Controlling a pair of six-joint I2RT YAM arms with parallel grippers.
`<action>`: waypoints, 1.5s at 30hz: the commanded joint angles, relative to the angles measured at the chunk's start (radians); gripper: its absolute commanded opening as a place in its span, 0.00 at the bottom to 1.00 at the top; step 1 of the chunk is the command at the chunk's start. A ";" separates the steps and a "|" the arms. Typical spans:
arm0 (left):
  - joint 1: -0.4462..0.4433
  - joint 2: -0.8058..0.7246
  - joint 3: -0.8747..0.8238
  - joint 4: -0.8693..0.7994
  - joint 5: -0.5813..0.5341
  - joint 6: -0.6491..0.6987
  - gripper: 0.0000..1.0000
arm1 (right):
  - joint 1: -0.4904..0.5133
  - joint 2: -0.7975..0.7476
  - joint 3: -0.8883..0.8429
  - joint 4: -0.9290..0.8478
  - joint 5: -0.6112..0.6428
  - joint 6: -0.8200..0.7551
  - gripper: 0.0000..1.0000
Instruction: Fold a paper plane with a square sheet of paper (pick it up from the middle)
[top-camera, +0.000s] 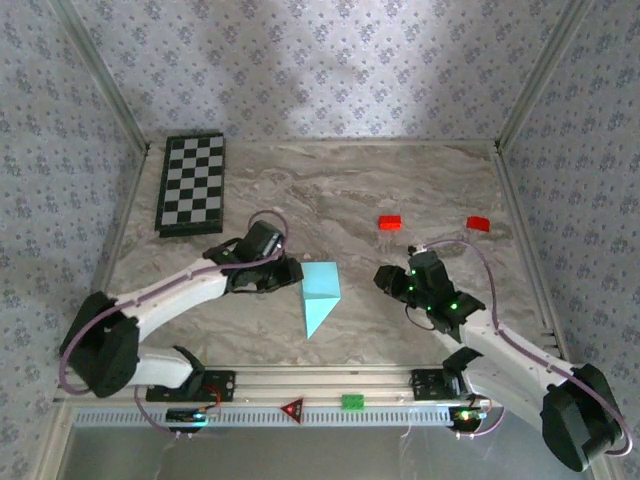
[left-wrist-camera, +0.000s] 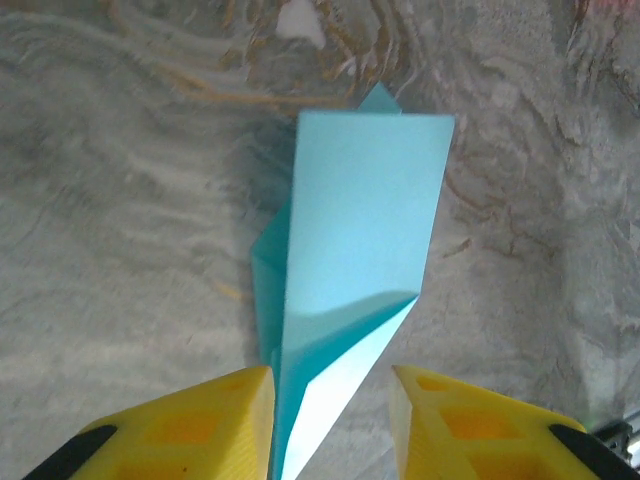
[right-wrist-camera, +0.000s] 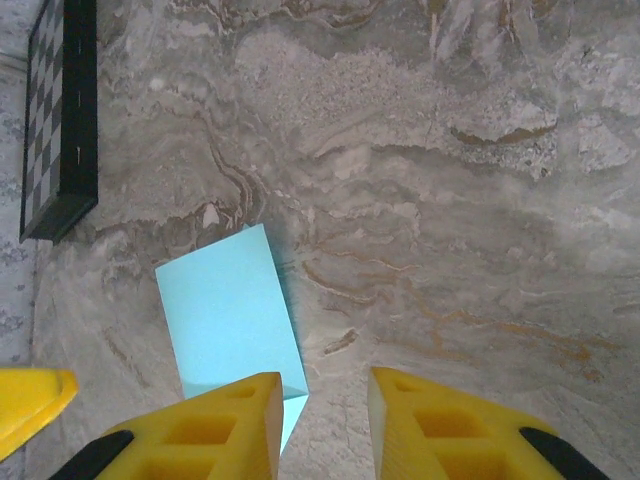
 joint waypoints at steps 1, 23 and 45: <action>-0.015 0.066 0.074 0.036 -0.017 0.017 0.28 | -0.035 0.031 -0.001 0.000 -0.128 -0.037 0.31; 0.011 0.316 0.136 0.106 0.015 -0.051 0.01 | -0.020 0.345 0.090 0.168 -0.427 -0.035 0.36; 0.042 0.375 -0.077 0.293 0.128 -0.051 0.01 | 0.103 0.581 0.160 0.217 -0.374 0.041 0.44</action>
